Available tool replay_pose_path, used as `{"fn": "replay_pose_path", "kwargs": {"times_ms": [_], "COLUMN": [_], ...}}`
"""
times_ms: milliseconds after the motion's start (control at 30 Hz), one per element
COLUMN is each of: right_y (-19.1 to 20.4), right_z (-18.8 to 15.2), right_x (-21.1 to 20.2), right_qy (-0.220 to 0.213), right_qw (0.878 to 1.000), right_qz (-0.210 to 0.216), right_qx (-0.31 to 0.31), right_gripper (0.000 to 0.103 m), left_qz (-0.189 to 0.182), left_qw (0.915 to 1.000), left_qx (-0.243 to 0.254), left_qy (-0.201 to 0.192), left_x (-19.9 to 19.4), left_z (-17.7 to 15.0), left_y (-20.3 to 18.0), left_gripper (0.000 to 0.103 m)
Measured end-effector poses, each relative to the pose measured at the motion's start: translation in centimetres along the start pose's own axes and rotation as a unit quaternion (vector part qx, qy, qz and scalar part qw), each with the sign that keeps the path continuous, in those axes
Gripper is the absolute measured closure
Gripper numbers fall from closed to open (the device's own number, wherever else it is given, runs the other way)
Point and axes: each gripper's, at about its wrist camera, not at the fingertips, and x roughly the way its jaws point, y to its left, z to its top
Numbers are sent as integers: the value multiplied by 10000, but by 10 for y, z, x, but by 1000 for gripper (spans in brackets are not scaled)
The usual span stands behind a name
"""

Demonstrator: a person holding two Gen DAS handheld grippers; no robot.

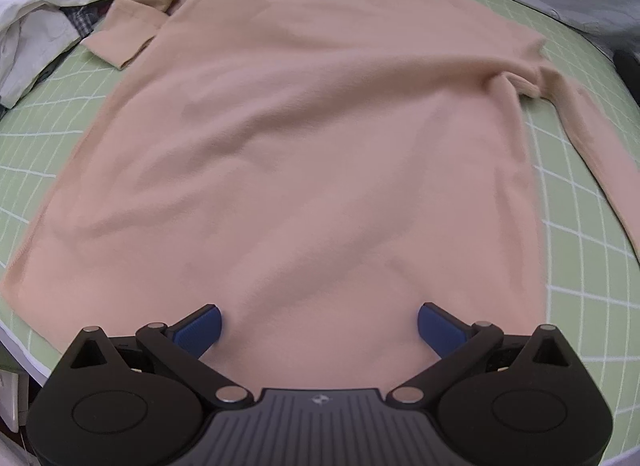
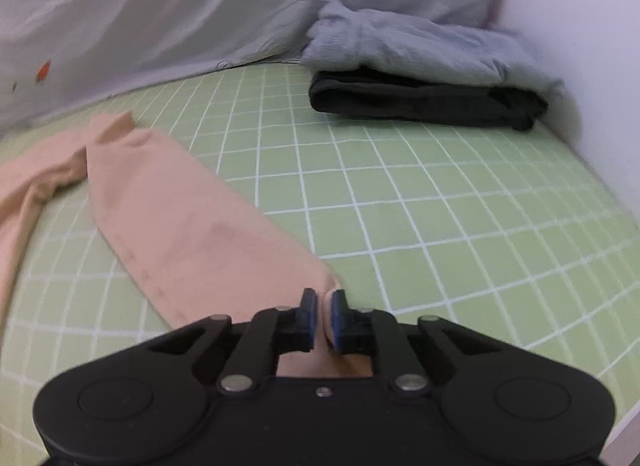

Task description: Fold clothes

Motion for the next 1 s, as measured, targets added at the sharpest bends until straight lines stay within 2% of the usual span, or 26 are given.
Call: {"fn": "replay_pose_path", "kwargs": {"times_ms": [167, 300, 433, 467, 500, 567, 667, 800, 933, 1000], "right_y": [-34, -70, -83, -81, -74, -61, -30, 31, 94, 124], "right_z": [0, 3, 10, 11, 11, 12, 15, 15, 13, 13], "right_x": [2, 10, 14, 13, 9, 2, -8, -11, -13, -17], "right_qy": [11, 74, 243, 249, 209, 124, 24, 64, 220, 286], "right_qw": [9980, 9929, 9895, 9893, 9890, 9885, 9942, 9997, 9951, 9904], "right_qz": [-627, -1183, -1420, -1437, -1465, -1503, -1059, -100, 941, 1346], "right_qx": [64, -26, -102, -86, -82, -67, 160, 203, 203, 105], "right_gripper": [96, 96, 92, 85, 67, 50, 49, 48, 49, 53], "left_qz": [-108, -295, -442, -504, -565, -678, -678, -98, 492, 564], "left_qw": [9992, 9956, 9925, 9924, 9923, 9940, 9969, 9994, 9971, 9962], "left_qx": [384, 884, 1134, 1118, 1102, 855, 399, 7, -339, -531], "left_qy": [-6, -45, -80, -51, -22, 53, -55, -334, -461, -405], "left_x": [0, -1, -1, -1, -1, -6, -22, -31, -32, -26], "left_z": [-7, -14, -18, -17, -17, -17, -19, -11, -3, 2], "left_y": [-26, -51, -57, -53, -48, -34, -14, 30, 79, 102], "left_gripper": [0, 0, 0, 0, 0, 0, 0, 0, 0, 2]}}
